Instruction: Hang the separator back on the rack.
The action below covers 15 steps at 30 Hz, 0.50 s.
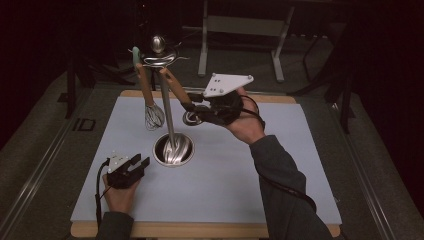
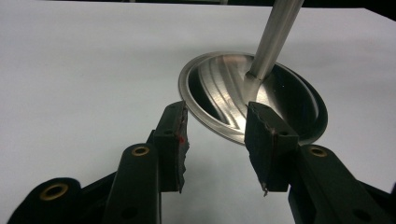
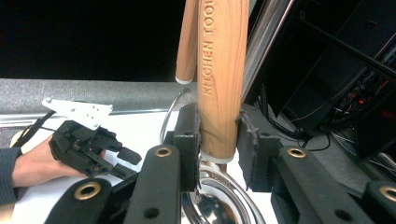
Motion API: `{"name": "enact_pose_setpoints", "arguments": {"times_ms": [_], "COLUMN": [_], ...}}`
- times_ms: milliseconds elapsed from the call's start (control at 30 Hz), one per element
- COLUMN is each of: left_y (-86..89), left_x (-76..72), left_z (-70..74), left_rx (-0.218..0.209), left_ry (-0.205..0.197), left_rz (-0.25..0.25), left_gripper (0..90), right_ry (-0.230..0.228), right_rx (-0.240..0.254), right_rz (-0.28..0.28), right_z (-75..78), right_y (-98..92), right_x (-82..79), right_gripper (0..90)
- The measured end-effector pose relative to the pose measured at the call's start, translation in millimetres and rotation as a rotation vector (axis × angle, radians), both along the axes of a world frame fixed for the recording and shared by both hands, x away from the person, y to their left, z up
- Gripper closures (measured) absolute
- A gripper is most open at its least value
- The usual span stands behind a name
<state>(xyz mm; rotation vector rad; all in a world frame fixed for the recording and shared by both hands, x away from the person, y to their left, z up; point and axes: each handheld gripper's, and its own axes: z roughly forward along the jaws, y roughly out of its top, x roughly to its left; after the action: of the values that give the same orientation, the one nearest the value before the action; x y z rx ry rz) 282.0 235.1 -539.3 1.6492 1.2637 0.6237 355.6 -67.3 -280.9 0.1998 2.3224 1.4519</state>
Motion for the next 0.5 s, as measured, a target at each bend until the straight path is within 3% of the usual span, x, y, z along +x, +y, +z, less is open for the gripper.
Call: {"name": "enact_pose_setpoints", "arguments": {"times_ms": [500], "left_y": [-0.1], "left_x": [-0.1], "left_z": [0.0], "left_rx": [0.000], "left_ry": [-0.001], "left_rz": [0.000], "left_gripper": [59.5], "right_ry": [0.005], "right_rx": [0.002], "right_rz": [-0.016], "right_z": [5.4], "right_y": [4.9], "right_x": [4.2], "right_gripper": [70.7]}}
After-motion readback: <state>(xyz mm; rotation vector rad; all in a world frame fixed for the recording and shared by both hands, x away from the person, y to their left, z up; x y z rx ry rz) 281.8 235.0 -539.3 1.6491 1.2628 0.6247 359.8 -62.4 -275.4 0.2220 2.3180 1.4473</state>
